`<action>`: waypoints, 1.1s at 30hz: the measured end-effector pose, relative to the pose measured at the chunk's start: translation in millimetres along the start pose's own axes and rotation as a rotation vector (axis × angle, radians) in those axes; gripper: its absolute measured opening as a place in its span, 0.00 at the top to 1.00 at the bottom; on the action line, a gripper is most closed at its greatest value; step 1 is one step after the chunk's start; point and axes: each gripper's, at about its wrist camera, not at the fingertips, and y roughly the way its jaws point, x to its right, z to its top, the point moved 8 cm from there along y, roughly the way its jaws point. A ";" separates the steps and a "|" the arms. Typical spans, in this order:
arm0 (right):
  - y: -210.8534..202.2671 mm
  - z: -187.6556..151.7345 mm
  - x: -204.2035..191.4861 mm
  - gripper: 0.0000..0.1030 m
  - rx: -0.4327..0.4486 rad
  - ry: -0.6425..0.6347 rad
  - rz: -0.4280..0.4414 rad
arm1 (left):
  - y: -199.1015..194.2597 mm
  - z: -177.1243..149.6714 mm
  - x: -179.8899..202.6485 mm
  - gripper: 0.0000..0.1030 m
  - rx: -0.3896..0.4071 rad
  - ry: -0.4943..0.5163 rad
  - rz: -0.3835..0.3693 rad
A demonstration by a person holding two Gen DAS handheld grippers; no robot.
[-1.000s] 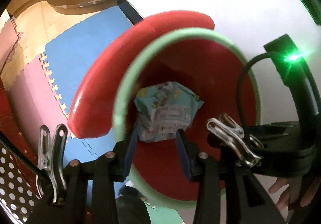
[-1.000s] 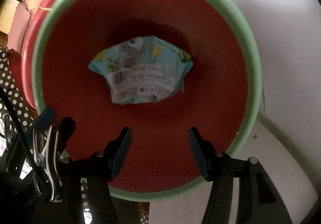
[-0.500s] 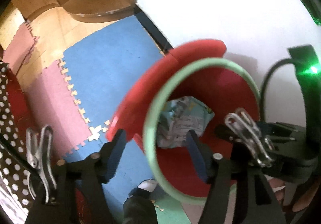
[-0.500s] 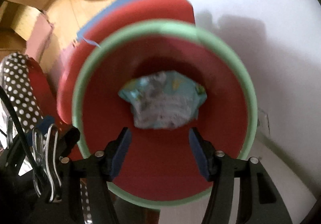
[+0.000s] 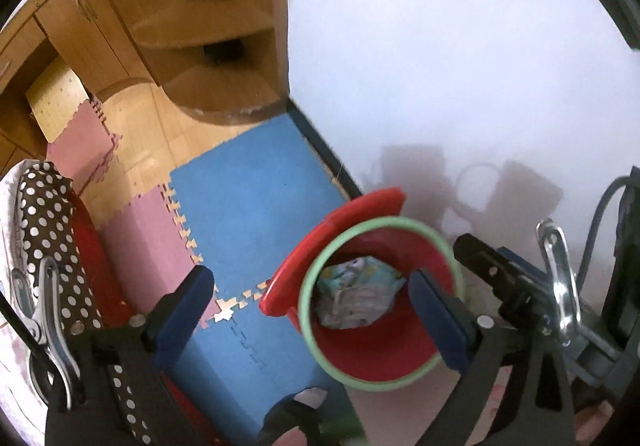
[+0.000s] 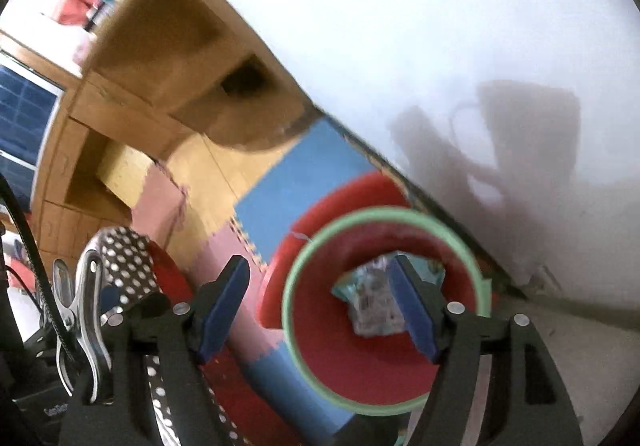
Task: Collect trash
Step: 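Raise both tools from the bucket and move back over the table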
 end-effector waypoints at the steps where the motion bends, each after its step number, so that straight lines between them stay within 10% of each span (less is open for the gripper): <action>1: -9.1 3.7 -3.5 0.28 0.011 -0.005 0.000 | -10.2 1.9 2.9 0.03 0.007 -0.007 -0.008; 15: -203.9 22.8 -35.6 0.28 0.218 -0.166 0.060 | -169.7 19.8 62.0 0.02 0.221 0.063 0.036; 33: -338.0 -60.2 3.9 0.27 0.342 -0.071 0.073 | -268.3 -48.7 131.0 0.02 0.309 0.138 0.015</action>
